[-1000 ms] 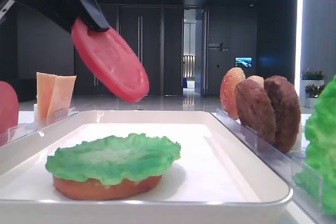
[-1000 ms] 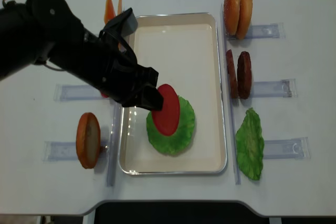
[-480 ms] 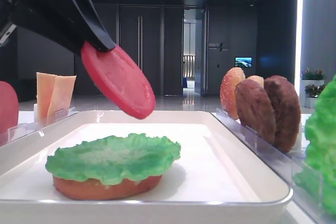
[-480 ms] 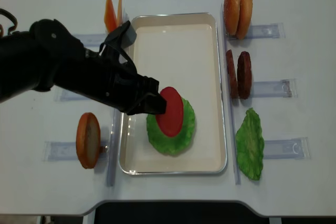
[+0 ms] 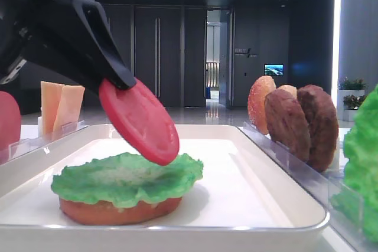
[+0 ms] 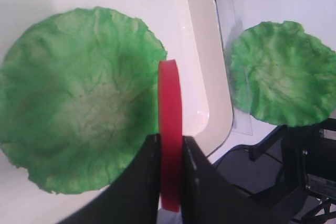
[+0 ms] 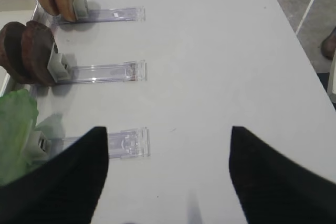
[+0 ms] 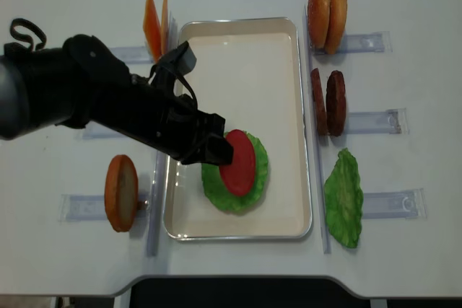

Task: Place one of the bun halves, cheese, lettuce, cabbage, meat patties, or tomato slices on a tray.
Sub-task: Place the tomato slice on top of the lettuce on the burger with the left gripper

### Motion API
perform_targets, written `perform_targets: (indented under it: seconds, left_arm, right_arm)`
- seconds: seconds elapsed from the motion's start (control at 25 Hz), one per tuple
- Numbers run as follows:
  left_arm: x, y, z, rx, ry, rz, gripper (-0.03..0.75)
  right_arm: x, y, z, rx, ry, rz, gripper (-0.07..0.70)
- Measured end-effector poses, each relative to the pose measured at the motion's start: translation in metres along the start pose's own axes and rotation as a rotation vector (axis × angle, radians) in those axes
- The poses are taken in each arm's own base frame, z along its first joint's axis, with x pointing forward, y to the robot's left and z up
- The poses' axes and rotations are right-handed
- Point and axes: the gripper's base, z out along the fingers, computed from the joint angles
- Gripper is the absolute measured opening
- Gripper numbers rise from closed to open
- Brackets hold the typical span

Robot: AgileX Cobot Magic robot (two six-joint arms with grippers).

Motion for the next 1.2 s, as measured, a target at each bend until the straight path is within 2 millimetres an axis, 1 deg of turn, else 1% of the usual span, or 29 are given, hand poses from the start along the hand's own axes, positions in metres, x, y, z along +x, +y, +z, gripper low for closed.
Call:
perform_targets:
  seconds: [0.48,1.2]
  left_arm:
    - [-0.001,0.007,0.011,-0.004,0.024,-0.013,0.066]
    - [-0.002,0.008,0.011,-0.016,0.007,-0.012,0.066]
  right_arm:
    - [0.0,0.0,0.0,0.0,0.0,0.0,0.467]
    - [0.0,0.0,0.0,0.0,0.0,0.0,0.467]
